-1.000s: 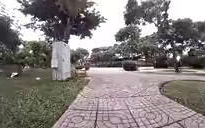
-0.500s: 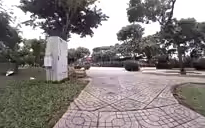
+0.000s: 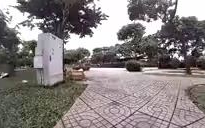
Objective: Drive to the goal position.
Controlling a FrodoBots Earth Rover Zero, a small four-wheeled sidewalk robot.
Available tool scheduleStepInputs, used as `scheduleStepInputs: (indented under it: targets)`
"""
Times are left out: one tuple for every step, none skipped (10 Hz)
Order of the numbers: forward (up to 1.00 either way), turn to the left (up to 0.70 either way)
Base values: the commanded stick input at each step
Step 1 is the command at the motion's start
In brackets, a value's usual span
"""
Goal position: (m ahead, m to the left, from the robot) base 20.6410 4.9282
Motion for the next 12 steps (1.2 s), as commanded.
scheduleStepInputs:
  targets:
    - [1.0,0.0]
    - [1.0,0.0]
    - [1.0,-0.26]
    - [1.0,-0.1]
    - [1.0,0.0]
    - [1.0,0.0]
    - [1.0,0.0]
    - [1.0,0.0]
    - [1.0,0.0]
    - [1.0,0.0]
    - [1.0,0.0]
    - [1.0,0.0]
